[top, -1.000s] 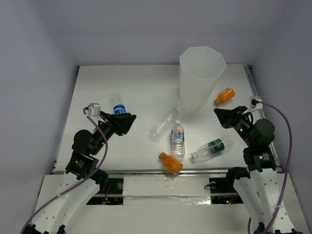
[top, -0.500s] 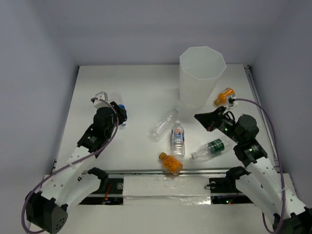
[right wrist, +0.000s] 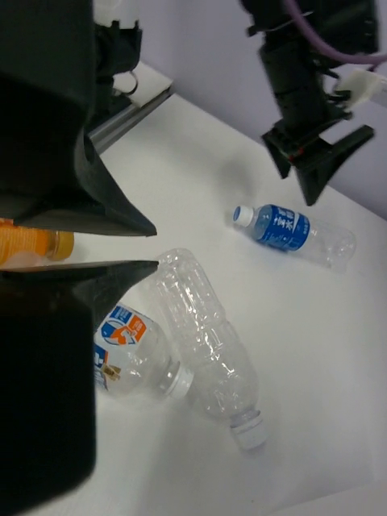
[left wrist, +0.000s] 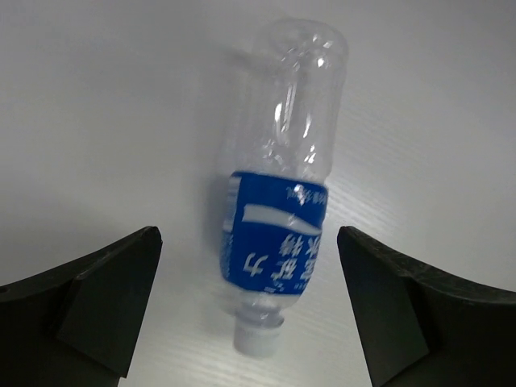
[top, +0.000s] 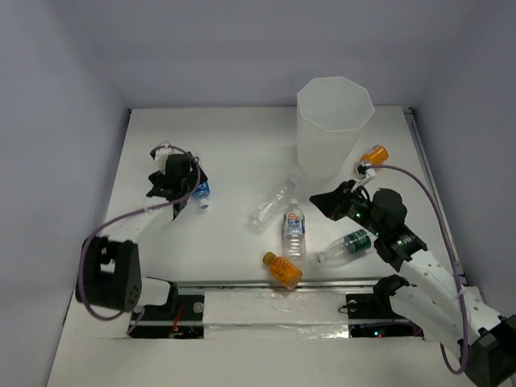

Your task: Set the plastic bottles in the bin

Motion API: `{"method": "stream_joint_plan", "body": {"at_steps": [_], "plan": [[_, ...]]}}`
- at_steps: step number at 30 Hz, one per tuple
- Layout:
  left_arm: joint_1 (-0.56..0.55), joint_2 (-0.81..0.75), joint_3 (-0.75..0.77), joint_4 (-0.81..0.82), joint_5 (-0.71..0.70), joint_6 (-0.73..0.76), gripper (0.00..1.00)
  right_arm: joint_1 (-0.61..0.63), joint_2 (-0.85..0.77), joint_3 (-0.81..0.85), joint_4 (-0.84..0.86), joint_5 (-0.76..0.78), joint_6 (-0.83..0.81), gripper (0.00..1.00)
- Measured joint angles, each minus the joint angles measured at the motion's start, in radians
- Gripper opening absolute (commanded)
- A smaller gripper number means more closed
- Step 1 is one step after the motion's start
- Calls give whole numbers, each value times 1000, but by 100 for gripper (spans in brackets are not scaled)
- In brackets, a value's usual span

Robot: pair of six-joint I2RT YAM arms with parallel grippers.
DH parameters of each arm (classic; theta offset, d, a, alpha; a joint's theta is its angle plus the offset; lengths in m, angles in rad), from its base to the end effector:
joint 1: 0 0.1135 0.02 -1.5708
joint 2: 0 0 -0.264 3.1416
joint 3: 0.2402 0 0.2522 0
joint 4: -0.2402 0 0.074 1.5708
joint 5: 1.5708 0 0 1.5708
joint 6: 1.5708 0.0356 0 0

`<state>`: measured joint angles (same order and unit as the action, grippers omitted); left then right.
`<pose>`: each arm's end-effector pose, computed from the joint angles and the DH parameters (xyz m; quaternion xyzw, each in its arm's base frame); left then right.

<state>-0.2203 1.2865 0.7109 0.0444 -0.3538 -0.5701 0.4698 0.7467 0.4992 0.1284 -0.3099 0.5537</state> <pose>0.2727 -0.0484 0.2295 -0.2347 0.8261 -0.0473 0.5101 0.1606 0.0937 0.2782 -0.0714 0.7426 0.4218 0.5153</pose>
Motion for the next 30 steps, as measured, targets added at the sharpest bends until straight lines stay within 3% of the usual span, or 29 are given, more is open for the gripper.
{"method": "stream_joint_plan", "body": {"at_steps": [2,5,14,20,24,30], "plan": [[3,97,84,-1,16,24,90,6,6,-8,14,0,-5,40],[9,238,225,6,29,64,90,16,10,-18,21,0,-12,49],[27,538,438,-19,17,140,84,16,14,-40,38,-3,-15,52],[40,628,485,-66,13,168,56,16,20,-42,48,-5,-15,54],[43,657,539,-77,15,178,24,16,36,-42,55,-8,-13,65],[44,627,544,-78,46,174,19,23,53,-42,59,-7,-14,66]]}}
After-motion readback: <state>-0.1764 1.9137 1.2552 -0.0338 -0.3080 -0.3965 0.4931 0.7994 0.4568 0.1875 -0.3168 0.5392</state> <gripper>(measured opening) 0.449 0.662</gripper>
